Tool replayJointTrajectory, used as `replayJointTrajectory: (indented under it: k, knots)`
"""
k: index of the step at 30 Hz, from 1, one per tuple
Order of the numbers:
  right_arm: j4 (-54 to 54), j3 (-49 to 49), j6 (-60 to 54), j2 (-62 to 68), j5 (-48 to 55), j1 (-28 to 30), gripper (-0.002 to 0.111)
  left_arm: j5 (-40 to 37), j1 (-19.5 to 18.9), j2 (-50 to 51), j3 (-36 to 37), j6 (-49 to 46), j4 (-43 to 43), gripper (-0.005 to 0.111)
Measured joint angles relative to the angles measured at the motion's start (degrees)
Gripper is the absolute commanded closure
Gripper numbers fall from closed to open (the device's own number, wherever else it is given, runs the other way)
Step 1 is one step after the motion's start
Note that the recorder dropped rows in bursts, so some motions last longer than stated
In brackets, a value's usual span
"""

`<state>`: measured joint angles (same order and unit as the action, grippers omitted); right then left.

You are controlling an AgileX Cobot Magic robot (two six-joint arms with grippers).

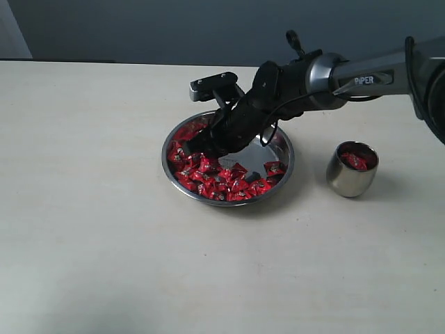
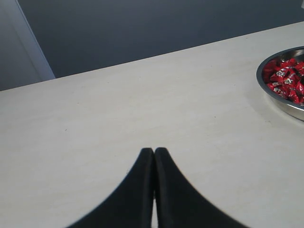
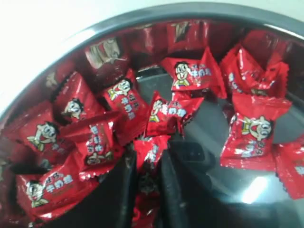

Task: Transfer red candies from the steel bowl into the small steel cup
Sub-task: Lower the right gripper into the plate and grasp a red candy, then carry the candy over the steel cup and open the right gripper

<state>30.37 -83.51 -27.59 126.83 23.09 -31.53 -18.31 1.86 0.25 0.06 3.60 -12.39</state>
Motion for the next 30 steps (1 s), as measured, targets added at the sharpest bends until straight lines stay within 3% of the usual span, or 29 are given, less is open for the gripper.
replayJointTrajectory:
  k: [14,20,30]
  knots:
    - [-0.1,0.0,0.0,-3.3,4.3,0.0,0.109,0.0,0.0,0.0,0.0,0.0,0.0,0.106]
    - [-0.1,2.1,0.1,-10.9,0.2,0.0,0.109,0.0,0.0,0.0,0.0,0.0,0.0,0.106]
    - [-0.1,27.1,0.3,-28.7,-15.5,0.1,0.109,0.0,0.0,0.0,0.0,0.0,0.0,0.106]
